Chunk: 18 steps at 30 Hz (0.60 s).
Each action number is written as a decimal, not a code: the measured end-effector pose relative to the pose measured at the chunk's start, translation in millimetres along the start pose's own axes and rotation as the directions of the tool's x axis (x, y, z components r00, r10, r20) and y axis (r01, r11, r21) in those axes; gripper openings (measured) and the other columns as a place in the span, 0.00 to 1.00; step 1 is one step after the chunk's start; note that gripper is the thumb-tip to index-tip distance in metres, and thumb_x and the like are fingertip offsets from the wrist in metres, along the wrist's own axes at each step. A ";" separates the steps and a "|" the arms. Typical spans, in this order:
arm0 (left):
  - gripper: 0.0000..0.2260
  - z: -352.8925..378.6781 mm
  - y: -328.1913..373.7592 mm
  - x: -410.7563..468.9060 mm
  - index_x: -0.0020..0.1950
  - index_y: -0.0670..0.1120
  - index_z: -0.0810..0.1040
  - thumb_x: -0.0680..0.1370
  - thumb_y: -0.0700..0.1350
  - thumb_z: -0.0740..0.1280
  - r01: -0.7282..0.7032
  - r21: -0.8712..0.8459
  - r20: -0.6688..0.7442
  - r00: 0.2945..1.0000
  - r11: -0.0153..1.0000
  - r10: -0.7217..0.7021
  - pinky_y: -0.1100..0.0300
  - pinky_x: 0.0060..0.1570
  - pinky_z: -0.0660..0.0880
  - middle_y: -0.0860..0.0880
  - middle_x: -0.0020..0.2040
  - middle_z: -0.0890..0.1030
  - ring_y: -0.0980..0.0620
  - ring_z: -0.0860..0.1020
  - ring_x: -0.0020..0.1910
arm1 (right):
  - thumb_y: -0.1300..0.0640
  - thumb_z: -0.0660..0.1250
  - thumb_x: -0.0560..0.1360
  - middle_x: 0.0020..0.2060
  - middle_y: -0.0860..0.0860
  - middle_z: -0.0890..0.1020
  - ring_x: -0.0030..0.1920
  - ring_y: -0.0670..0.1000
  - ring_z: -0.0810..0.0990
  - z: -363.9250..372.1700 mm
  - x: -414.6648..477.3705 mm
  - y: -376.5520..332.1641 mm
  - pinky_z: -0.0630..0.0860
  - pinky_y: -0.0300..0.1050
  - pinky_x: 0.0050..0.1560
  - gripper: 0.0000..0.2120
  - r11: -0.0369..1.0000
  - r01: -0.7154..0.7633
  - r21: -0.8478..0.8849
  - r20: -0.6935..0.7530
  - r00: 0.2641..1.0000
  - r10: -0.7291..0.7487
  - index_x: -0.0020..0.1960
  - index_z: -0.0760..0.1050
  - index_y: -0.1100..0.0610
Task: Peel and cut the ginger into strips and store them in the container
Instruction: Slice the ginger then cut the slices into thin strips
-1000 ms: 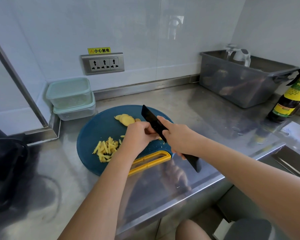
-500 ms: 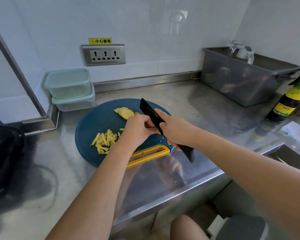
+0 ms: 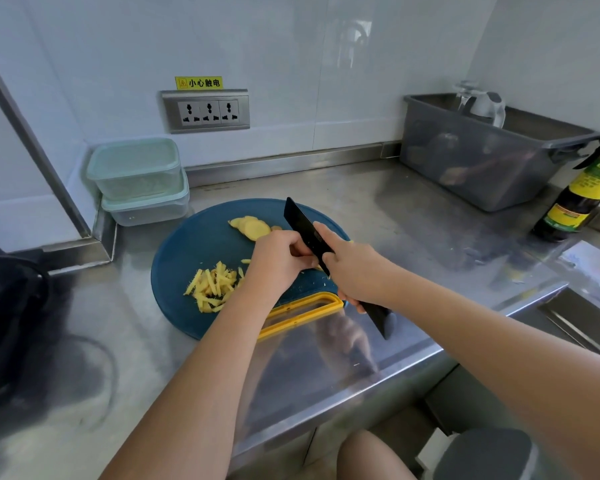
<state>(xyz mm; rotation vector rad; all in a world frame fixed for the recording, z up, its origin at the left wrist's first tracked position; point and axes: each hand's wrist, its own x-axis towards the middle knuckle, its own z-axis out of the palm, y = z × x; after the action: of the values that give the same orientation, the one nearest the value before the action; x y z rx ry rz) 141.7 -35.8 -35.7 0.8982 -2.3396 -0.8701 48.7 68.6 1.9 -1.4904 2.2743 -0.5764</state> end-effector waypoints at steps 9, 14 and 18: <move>0.06 -1.9 0.3 -0.1 0.40 0.48 0.77 0.72 0.44 0.74 -0.027 0.004 0.024 0.999 1.000 0.027 0.65 0.43 0.68 0.58 0.35 0.74 0.61 0.72 0.36 | 0.60 0.51 0.81 0.32 0.49 0.69 0.26 0.46 0.69 -5.6 -0.8 -5.5 0.67 0.32 0.19 0.27 0.999 0.009 -0.052 0.026 1.000 -0.008 0.79 0.52 0.48; 0.04 0.4 1.3 -1.5 0.42 0.46 0.78 0.72 0.44 0.73 -0.006 0.023 0.017 1.000 1.000 0.006 0.64 0.44 0.69 0.55 0.37 0.76 0.56 0.74 0.39 | 0.60 0.51 0.82 0.32 0.49 0.68 0.26 0.46 0.69 1.0 -2.2 -6.5 0.67 0.31 0.19 0.27 0.999 0.003 -0.046 0.007 1.000 -0.003 0.79 0.51 0.48; 0.04 1.8 2.8 -1.8 0.45 0.45 0.79 0.73 0.44 0.72 0.000 0.043 0.012 1.000 0.999 -0.001 0.64 0.44 0.70 0.54 0.39 0.76 0.55 0.74 0.40 | 0.60 0.51 0.81 0.39 0.54 0.71 0.27 0.46 0.67 8.4 -0.5 -2.7 0.68 0.29 0.20 0.27 0.998 0.015 -0.058 -0.038 0.999 -0.017 0.79 0.51 0.48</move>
<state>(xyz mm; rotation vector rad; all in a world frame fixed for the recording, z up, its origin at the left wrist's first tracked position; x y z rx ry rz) 140.6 -32.2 -35.3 0.9133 -2.3768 -0.8313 55.3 66.9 -3.8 -1.5379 2.3287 -0.5532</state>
